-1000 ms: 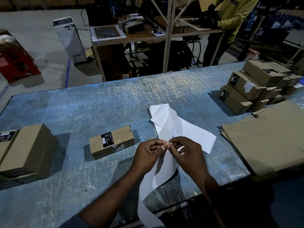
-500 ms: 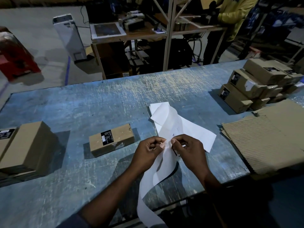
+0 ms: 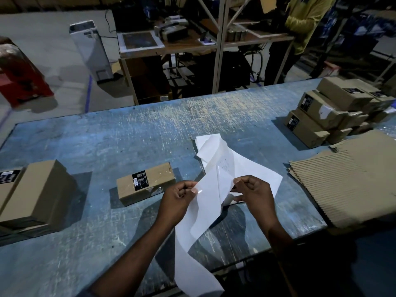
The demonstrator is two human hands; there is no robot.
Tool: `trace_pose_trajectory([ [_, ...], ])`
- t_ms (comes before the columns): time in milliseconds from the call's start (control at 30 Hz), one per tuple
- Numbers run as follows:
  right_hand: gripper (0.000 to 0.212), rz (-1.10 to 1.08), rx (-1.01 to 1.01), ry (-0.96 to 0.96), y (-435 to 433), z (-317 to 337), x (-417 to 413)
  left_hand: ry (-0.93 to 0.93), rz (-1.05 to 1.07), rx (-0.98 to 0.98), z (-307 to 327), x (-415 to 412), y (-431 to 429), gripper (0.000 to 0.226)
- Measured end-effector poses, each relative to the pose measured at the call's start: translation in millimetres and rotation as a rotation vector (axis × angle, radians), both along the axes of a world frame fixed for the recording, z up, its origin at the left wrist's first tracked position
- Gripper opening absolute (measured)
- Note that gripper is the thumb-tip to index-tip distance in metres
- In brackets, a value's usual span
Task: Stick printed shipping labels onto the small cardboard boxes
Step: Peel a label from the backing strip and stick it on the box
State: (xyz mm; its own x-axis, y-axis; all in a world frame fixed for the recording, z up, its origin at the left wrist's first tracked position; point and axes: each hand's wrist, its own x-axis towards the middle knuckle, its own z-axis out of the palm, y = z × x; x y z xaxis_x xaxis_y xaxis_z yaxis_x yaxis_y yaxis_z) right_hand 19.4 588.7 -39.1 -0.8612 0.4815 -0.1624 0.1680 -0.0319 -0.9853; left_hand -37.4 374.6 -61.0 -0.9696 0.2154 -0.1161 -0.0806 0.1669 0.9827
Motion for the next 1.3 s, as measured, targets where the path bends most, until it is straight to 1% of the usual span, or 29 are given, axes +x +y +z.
trace_pose_trajectory([
  [133, 0.013, -0.029, 0.05, -0.012, 11.0, -1.5, -2.7, -0.012, 0.021, -0.024, -3.0, -0.8, -6.5, 0.017],
  [267, 0.019, -0.083, 0.137, -0.014, 26.7, -2.2, -7.9, 0.003, 0.051, -0.083, -2.6, 0.3, -12.7, 0.016],
  [367, 0.021, -0.077, 0.199, 0.013, 29.2, -2.8, -10.6, -0.042, -0.008, -0.105, -4.2, 1.2, -18.1, 0.025],
  [400, 0.019, -0.039, 0.239, 0.028, 25.2, -1.3, -9.9, -0.063, -0.052, -0.125, -3.0, 1.3, -18.6, 0.028],
  [433, 0.017, 0.021, 0.276, 0.049, 19.0, -0.2, -8.5, -0.084, -0.096, -0.141, 0.9, 1.3, -17.5, 0.025],
  [467, 0.014, 0.101, 0.332, 0.073, 11.4, 0.9, -6.0, -0.097, -0.132, -0.154, 4.0, 0.0, -16.3, 0.018],
  [500, 0.012, 0.186, 0.413, 0.099, 3.8, 1.4, -3.8, -0.101, -0.16, -0.154, 9.3, -1.4, -14.5, 0.012],
  [533, 0.01, 0.26, 0.507, 0.12, -3.8, 2.2, -1.5, -0.087, -0.188, -0.173, 13.8, -4.6, -12.2, 0.012],
  [567, 0.008, 0.311, 0.57, 0.138, -10.2, 1.6, -0.2, -0.075, -0.211, -0.182, 18.1, -8.6, -9.7, 0.017],
  [600, 0.007, 0.346, 0.583, 0.151, -15.8, 1.8, 0.8, -0.055, -0.223, -0.19, 18.0, -14.9, -7.7, 0.027],
  [667, 0.008, 0.4, 0.535, 0.168, -23.9, 1.4, 1.8, -0.024, -0.231, -0.223, 13.8, -26.4, -5.4, 0.048],
  [700, 0.01, 0.42, 0.515, 0.167, -26.5, 1.3, 2.0, -0.015, -0.235, -0.241, 11.9, -30.2, -4.6, 0.05],
  [767, 0.013, 0.435, 0.481, 0.147, -28.4, 0.4, 1.6, -0.009, -0.215, -0.259, 8.5, -34.7, -3.8, 0.041],
  [833, 0.014, 0.403, 0.396, 0.113, -25.1, -3.1, 0.2, 0.035, -0.159, -0.285, 1.4, -36.7, -3.8, 0.02],
  [900, 0.013, 0.314, 0.294, 0.091, -17.2, -8.2, -2.7, 0.044, -0.103, -0.266, -7.5, -37.0, -5.8, 0.005],
  [933, 0.012, 0.259, 0.238, 0.087, -11.8, -10.5, -3.8, 0.015, -0.081, -0.232, -11.0, -36.3, -7.4, 0.003],
  [1000, 0.014, 0.168, 0.177, 0.07, 0.1, -14.3, -5.4, -0.034, -0.064, -0.177, -15.8, -33.9, -9.9, 0.006],
  [1300, 0.021, -0.031, 0.278, -0.03, 43.8, -17.0, -9.8, -0.065, -0.055, -0.112, -15.3, -32.2, -6.1, 0.007],
])
